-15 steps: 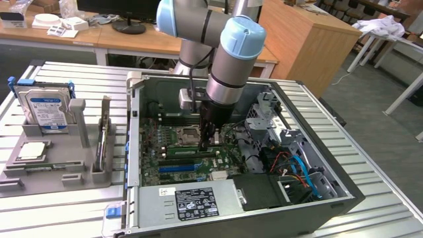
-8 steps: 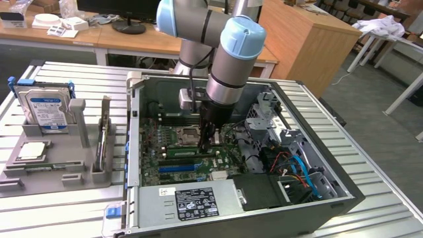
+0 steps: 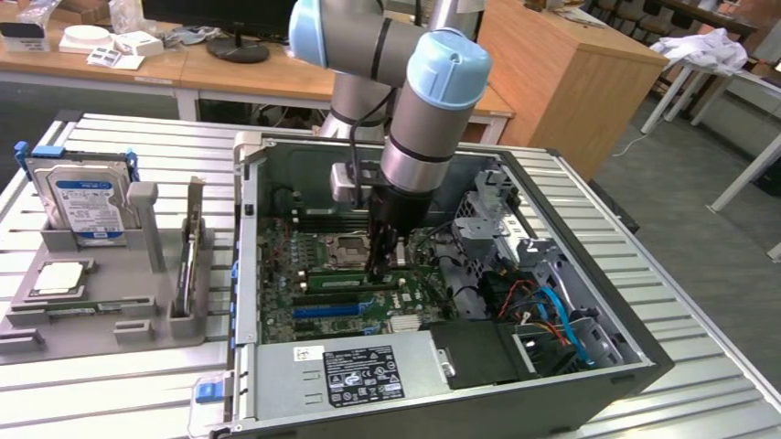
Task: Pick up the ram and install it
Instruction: 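Insert the ram into the slot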
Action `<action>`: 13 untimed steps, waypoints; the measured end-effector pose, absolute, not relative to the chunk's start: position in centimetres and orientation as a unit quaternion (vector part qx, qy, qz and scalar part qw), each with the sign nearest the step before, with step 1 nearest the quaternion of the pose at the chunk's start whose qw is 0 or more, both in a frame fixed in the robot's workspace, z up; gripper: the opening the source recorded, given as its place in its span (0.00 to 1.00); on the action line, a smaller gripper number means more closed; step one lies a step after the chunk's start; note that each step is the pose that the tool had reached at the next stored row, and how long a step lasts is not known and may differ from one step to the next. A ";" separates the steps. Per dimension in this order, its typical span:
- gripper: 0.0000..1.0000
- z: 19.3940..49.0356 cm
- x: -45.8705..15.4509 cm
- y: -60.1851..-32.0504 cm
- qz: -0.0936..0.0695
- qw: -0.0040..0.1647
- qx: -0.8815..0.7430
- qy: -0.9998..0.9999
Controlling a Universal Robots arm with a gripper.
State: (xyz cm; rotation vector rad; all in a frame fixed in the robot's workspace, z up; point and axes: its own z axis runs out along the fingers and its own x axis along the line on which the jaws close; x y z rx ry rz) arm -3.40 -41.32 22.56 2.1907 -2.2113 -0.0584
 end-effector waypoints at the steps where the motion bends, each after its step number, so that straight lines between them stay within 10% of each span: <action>1: 0.25 22.7 -3.4 -41.3 -0.019 0.014 0.704 -0.710; 13: 0.25 26.5 -3.4 -41.3 -0.019 0.014 0.704 -0.710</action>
